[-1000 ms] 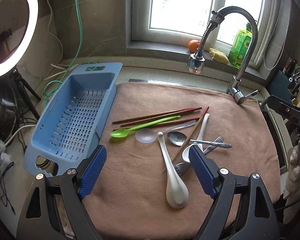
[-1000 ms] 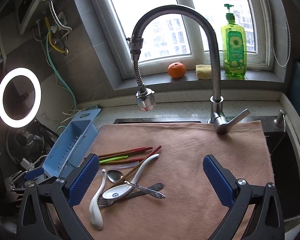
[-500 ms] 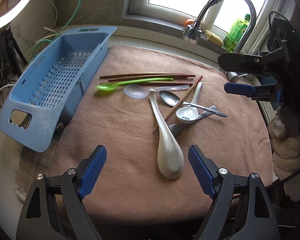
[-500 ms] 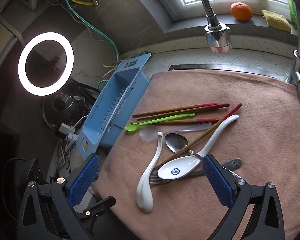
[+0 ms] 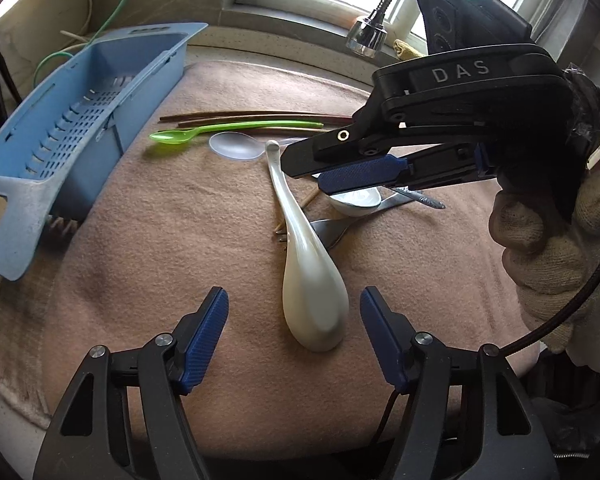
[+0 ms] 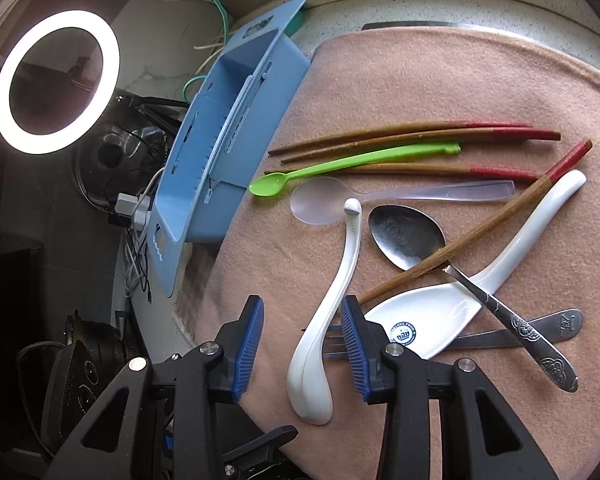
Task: Organize utensils
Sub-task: 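Close the right gripper on the white ceramic spoon's handle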
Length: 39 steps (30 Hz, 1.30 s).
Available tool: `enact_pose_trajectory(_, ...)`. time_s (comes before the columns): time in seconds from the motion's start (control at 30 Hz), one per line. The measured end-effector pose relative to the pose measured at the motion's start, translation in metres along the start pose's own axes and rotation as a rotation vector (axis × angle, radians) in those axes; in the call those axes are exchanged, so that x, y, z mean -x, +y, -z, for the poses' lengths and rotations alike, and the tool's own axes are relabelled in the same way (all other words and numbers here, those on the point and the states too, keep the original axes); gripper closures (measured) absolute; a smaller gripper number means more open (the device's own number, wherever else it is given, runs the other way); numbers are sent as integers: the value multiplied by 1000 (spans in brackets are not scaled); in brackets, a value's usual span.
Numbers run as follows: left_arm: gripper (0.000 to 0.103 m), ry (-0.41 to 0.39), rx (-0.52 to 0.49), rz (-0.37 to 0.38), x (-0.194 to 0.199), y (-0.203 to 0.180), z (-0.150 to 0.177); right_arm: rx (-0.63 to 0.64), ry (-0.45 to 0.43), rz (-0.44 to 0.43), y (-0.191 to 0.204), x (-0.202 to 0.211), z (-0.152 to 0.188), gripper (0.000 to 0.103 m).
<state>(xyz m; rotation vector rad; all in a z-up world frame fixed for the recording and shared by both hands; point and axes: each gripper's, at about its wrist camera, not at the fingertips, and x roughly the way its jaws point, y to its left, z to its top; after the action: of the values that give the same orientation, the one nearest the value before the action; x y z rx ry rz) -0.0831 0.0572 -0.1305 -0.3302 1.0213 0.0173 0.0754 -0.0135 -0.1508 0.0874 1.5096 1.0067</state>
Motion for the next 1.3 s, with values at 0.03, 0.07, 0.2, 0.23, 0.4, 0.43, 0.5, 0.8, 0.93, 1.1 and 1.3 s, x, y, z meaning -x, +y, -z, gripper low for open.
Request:
enact_pose_trajectory(0.03, 36, 1, -6, 1, -1, -1, 0, 2, 5, 8, 0, -2, -1, 67)
enact_pose_trajectory(0.07, 36, 3, -13, 2, -3, -2, 1, 7, 9, 20, 1, -3, -1, 67)
enact_pose_trajectory(0.2, 36, 7, -27, 0, -8, -4, 3, 18, 25, 41, 5, -8, -4, 68)
enact_pose_trajectory(0.23, 36, 10, -27, -3, -10, -5, 3, 19, 29, 47, 6, -10, -4, 68)
enact_pose_trajectory(0.4, 37, 10, -36, -20, -18, -5, 5, 17, 52, 70, 8, -17, -6, 71)
enact_pose_trajectory(0.43, 42, 11, -38, -22, -20, -5, 5, 14, 59, 70, 9, -19, -6, 71)
enact_pose_trajectory(0.5, 49, 8, -40, -26, -20, -8, 9, 10, 72, 80, 9, -21, -6, 71)
enact_pose_trajectory(0.8, 67, -7, -55, -22, -14, -13, 22, -40, 91, 119, 4, -35, -11, 75)
enact_pose_trajectory(0.93, 67, -9, -63, -32, -11, -10, 21, -29, 84, 133, 8, -38, -13, 76)
enact_pose_trajectory(1.1, 67, -18, -74, -40, -7, -15, 25, -25, 91, 147, 10, -42, -13, 77)
enact_pose_trajectory(1.3, 72, -54, -90, -45, 1, -25, 30, -49, 105, 154, 9, -49, -16, 87)
